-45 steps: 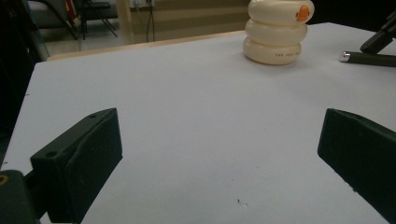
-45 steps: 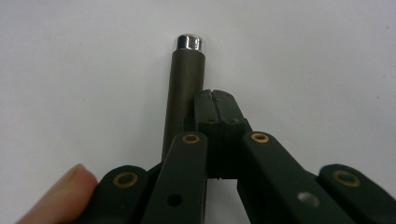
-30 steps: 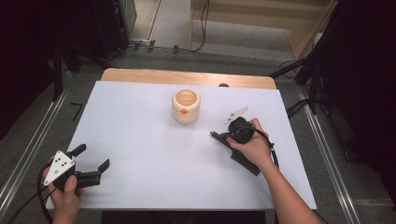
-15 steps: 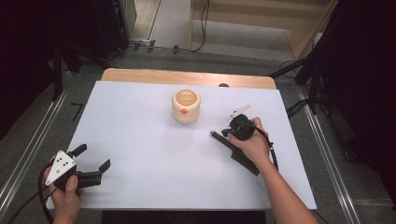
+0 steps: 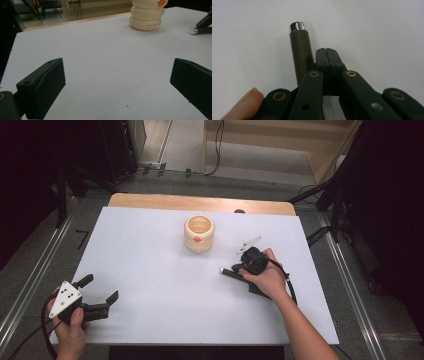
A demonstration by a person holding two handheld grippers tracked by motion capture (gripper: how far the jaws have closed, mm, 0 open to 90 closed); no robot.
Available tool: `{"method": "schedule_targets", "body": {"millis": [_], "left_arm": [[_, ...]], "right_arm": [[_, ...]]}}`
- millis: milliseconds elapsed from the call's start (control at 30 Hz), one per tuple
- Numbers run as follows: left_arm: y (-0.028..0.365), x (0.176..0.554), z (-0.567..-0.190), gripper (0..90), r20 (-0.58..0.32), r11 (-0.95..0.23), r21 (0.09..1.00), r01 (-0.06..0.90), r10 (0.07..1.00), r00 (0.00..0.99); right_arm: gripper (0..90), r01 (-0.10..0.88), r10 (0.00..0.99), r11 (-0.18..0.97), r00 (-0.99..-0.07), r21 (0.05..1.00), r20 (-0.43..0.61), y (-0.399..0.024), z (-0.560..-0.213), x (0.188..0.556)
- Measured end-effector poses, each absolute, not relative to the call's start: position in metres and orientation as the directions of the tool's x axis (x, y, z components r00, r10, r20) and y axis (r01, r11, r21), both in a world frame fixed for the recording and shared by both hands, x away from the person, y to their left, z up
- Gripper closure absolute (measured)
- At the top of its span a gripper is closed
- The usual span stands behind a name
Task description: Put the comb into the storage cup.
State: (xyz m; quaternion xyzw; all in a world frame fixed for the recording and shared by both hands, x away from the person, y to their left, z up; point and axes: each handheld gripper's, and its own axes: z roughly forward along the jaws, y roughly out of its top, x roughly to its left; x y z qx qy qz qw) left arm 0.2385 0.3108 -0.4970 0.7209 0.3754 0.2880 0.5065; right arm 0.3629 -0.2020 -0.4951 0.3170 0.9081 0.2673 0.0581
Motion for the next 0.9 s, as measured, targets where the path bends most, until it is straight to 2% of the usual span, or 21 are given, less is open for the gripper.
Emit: {"method": "schedule_targets", "body": {"millis": [300,900], "left_arm": [[0.31,0.238,-0.497,0.0,0.034,-0.205,0.946,0.252,0.833,0.552],[0.309,0.238,-0.497,0.0,0.046,-0.219,0.943,0.25,0.832,0.553]], "right_arm": [[88.0,0.483,0.533,0.697,-0.843,0.53,0.068,-0.194,-0.495,0.347],[88.0,0.425,0.47,0.714,-0.88,0.556,0.069,-0.192,-0.497,0.316]]}}
